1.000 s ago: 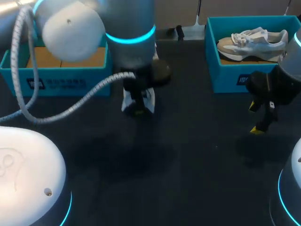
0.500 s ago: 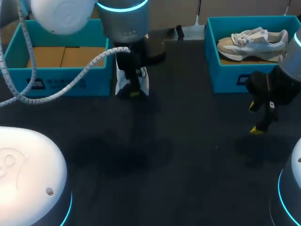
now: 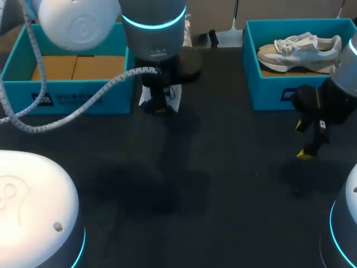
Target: Take the shoe out of the shoebox, open the shoe tongue, remove and reinsert the insole, then place the shoe into the shoebox
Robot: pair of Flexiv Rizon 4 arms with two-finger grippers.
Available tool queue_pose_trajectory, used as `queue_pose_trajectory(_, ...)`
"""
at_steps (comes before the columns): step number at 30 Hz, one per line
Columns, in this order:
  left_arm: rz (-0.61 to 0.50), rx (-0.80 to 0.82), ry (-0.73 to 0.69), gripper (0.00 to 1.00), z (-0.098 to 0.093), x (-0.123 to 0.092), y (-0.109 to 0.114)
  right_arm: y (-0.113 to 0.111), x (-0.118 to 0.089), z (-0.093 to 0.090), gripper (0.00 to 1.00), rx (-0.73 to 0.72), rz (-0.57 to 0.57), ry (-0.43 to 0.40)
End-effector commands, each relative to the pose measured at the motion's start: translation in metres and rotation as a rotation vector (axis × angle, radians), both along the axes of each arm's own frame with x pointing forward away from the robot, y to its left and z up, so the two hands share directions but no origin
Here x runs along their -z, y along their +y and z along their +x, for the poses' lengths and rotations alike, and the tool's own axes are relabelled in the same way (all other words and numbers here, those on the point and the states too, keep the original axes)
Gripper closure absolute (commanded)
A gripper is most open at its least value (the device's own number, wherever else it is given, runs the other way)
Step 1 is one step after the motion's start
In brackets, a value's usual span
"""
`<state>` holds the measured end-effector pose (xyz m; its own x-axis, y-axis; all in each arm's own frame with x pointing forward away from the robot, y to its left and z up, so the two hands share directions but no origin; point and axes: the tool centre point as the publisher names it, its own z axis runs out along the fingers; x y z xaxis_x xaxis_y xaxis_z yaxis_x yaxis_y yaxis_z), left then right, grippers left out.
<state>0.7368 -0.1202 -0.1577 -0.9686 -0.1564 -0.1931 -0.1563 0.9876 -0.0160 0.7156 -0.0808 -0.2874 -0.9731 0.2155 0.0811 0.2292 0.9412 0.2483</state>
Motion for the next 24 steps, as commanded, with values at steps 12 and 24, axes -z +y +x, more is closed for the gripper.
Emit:
queue_pose_trajectory(12,-0.101,-0.064,-0.018,1.0,0.061,-0.058,0.077,0.0,0.0,-0.001,0.0,0.0,-0.002,-0.001)
queue_pose_trajectory(24,-0.106,-0.08,-0.048,1.0,0.108,-0.092,0.104,0.0,0.0,-0.001,0.0,0.0,-0.002,-0.001)
